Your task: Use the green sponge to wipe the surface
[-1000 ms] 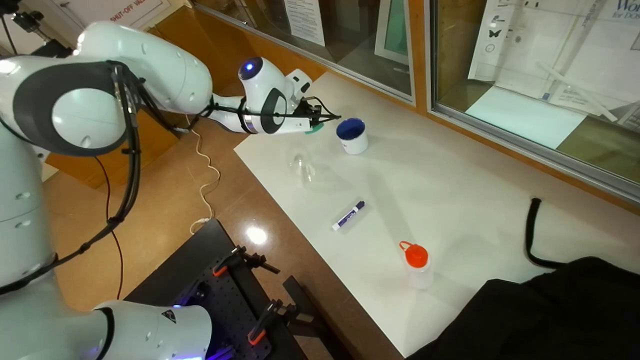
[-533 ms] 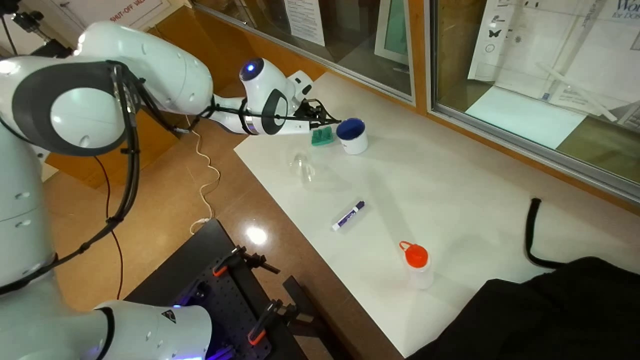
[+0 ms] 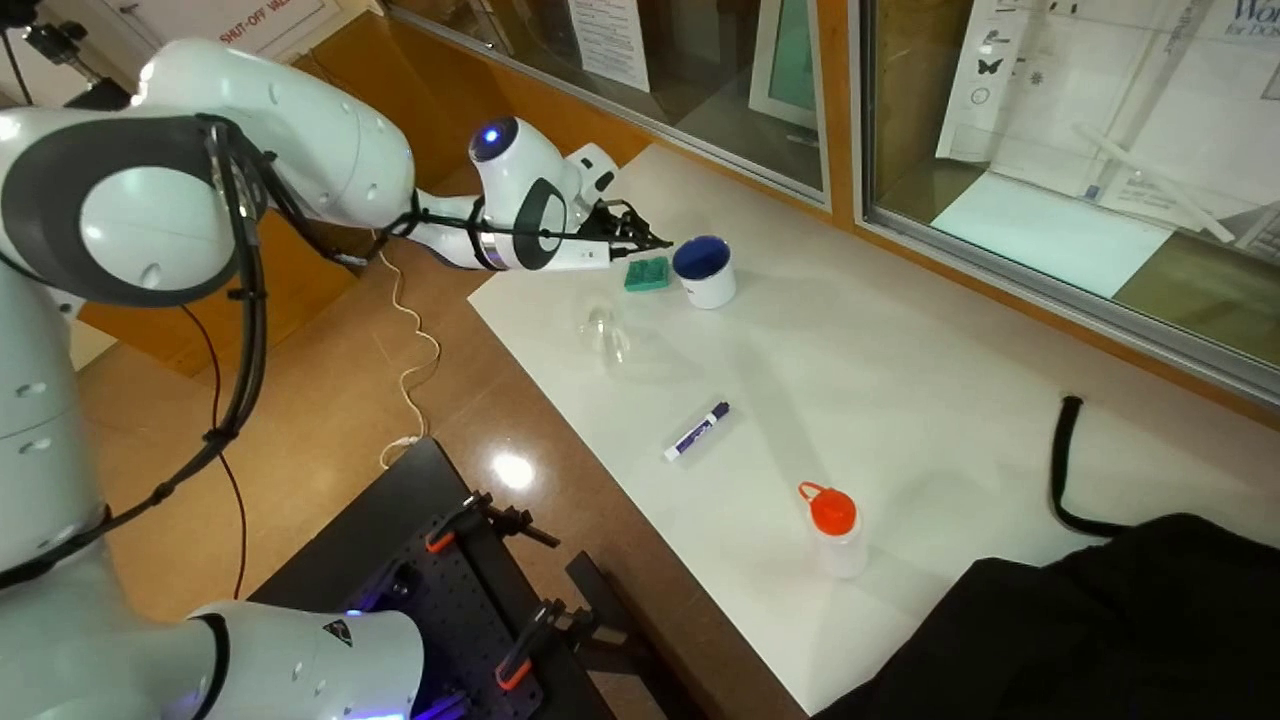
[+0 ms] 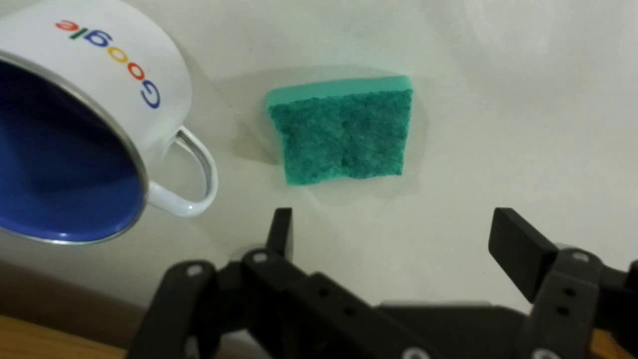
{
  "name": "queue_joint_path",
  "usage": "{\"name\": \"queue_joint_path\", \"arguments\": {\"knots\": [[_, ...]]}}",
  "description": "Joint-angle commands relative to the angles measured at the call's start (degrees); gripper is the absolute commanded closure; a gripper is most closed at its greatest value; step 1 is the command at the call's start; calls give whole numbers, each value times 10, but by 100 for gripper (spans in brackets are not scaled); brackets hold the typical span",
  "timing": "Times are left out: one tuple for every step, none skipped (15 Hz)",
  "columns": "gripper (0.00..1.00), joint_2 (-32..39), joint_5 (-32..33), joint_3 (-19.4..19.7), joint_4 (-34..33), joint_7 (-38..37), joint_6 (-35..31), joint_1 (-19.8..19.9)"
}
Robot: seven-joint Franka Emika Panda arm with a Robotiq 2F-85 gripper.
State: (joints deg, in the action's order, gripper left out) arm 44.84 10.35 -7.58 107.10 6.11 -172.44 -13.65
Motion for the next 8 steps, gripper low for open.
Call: {"name": "queue_joint_path", "arguments": {"knots": [[0, -80, -7, 7, 78, -20, 36, -16], [0, -98, -6, 15, 96, -29, 40, -25], [0, -118, -6, 26, 113, -45, 47, -36], [0, -138, -5, 35, 129, -60, 54, -46], [0, -157, -1, 50, 143, -78, 63, -60], [0, -176, 1, 59, 156, -93, 74, -68], [0, -190, 2, 64, 165, -105, 88, -73], [0, -204, 6, 69, 174, -117, 100, -78]]}}
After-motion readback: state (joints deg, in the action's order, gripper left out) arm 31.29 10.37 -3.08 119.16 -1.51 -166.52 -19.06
